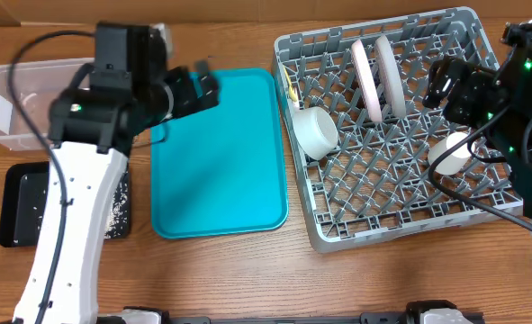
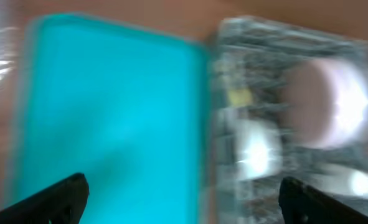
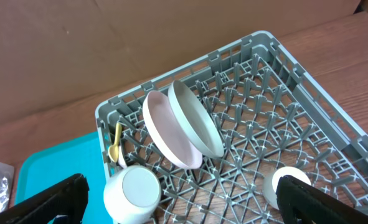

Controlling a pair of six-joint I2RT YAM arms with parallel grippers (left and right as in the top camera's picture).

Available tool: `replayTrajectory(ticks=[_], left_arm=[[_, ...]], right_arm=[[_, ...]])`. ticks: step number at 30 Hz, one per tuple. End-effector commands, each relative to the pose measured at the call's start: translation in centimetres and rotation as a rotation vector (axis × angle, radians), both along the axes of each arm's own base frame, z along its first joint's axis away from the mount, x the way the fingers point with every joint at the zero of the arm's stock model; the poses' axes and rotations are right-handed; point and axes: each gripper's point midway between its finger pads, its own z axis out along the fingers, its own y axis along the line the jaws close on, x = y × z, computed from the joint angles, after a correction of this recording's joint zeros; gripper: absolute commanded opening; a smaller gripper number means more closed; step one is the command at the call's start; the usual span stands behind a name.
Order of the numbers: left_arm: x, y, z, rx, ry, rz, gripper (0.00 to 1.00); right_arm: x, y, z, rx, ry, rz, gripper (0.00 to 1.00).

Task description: Sort waste into correct bins and load items into the dishwasher rack

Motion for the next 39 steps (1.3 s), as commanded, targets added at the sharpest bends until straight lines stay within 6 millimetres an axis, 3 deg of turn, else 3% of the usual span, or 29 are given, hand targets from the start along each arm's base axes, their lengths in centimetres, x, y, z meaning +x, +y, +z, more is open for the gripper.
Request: replayTrajectory(ticks=[1, 8, 19, 39], left_arm=[[-1.3, 6.7, 1.4, 0.323, -0.004, 0.155, 1.0], [-4.8, 7.8, 1.8, 0.371, 0.085, 0.16, 1.0], [-10.9, 9.8, 4.7, 0.423, 0.061, 0.212, 1.0], [-10.5, 9.7, 4.1, 0.429, 0.09, 0.205, 1.0]], right_arm=[[0.0, -0.2, 0.3, -0.003, -0.012, -0.009, 1.0], [0.0, -0.2, 0.3, -0.003, -0.011, -0.009, 1.0], [0.0, -0.2, 0.3, -0.003, -0.012, -0.009, 1.0], [0.0, -0.2, 0.3, -0.003, -0.011, -0.009, 1.0]])
